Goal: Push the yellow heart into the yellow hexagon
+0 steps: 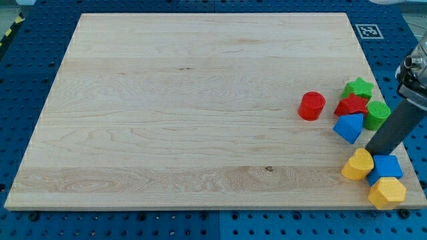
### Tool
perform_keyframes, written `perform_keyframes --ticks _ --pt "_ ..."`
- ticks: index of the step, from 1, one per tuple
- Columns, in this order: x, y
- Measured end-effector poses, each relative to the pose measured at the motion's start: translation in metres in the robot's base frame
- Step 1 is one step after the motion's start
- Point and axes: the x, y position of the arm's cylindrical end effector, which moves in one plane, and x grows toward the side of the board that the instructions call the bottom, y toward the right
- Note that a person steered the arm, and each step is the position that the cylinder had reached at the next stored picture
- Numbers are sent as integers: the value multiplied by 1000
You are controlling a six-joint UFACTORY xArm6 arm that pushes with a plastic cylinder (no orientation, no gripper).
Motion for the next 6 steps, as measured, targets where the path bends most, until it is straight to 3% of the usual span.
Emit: perform_keyframes --ticks 3,6 --pt "-25 -5" --pt "-7 -61"
